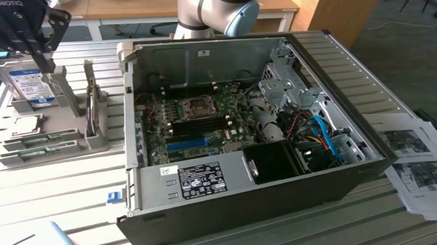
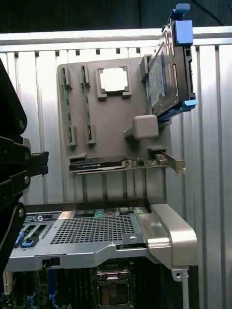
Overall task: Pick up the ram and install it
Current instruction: 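Reach for the ram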
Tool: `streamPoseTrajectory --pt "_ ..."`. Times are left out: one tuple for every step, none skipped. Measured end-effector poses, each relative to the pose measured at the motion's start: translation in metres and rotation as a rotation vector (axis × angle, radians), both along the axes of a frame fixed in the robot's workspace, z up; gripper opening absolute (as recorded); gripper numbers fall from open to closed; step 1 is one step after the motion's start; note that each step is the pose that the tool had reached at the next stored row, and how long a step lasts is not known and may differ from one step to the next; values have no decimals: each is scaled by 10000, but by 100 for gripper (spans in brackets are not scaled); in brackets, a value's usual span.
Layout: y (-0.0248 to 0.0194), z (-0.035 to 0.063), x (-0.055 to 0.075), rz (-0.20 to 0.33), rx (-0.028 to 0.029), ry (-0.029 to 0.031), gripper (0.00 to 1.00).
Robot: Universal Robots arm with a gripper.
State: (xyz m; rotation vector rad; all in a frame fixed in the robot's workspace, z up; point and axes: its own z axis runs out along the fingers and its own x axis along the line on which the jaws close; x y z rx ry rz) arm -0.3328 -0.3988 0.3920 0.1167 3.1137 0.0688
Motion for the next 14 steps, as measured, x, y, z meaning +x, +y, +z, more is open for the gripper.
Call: streamPoseTrajectory --pt "0 0 -22 0 0 0 9" --pt "0 0 -43 1 0 1 9" --pt "0 0 -64 0 0 0 9" --pt "0 -1 -82 1 0 0 9" --pt "0 -1 -100 1 0 0 9" --pt "0 -1 -118 0 0 0 9" --pt "0 -1 -137 2 0 0 9" --pt "0 -2 -156 1 1 -1 9" --pt "0 -1 -174 1 0 0 9" --pt "0 -1 -192 1 0 0 9" --pt "0 -2 -210 0 0 0 9" --pt "0 -2 -227 0 0 0 9" --pt "0 -1 -246 0 0 0 9" --pt "0 -1 -265 0 0 0 9"
